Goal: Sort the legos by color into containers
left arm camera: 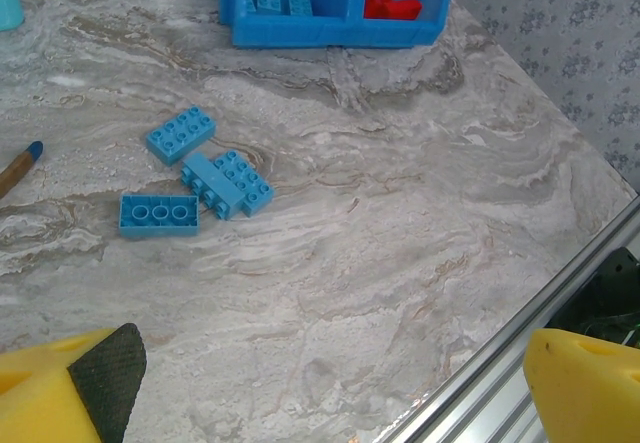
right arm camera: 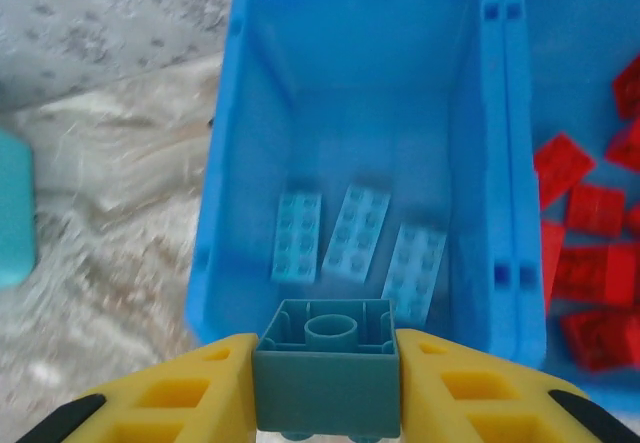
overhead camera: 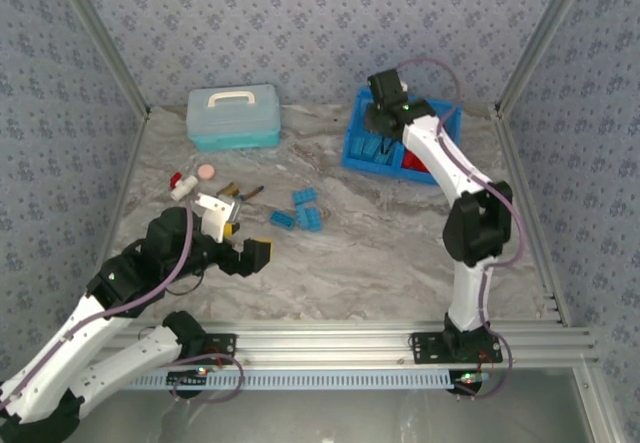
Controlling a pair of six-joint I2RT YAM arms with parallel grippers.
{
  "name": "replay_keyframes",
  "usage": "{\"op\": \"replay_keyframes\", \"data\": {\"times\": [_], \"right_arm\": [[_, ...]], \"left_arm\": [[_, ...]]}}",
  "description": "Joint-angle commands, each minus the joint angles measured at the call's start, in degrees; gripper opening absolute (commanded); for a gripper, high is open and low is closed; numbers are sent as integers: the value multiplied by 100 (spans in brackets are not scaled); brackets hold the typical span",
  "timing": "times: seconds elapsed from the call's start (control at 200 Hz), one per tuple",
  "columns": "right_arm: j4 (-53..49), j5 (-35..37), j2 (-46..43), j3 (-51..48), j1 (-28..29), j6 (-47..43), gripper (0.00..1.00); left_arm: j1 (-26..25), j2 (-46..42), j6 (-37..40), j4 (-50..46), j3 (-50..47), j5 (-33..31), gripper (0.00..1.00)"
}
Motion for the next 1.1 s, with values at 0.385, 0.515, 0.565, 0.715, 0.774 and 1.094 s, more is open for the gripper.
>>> {"op": "replay_keyframes", "data": {"times": [0.385, 0.515, 0.565, 0.715, 0.774, 1.094], "right_arm": [[-1112, -371, 2651, 2671, -309, -389, 47], [-1235, -426, 2573, 2750, -326, -367, 52], [-1279, -421, 2448, 2753, -324, -368, 53], [-1318, -408, 1722, 2393, -188, -452, 52], [-1152, -355, 1227, 1851, -42, -481, 52], [116, -219, -1048, -1735, 1473, -325, 54]], "left_arm": [[-15, 53, 9, -29, 111, -185, 99], [-16, 71, 45, -53, 141, -181, 99], [-14, 71, 45, -30, 137, -181, 99], [-16, 87, 52, 3, 139, -167, 99], [-16, 84, 54, 23, 133, -159, 99], [-15, 50, 72, -25, 99, -155, 99]]}}
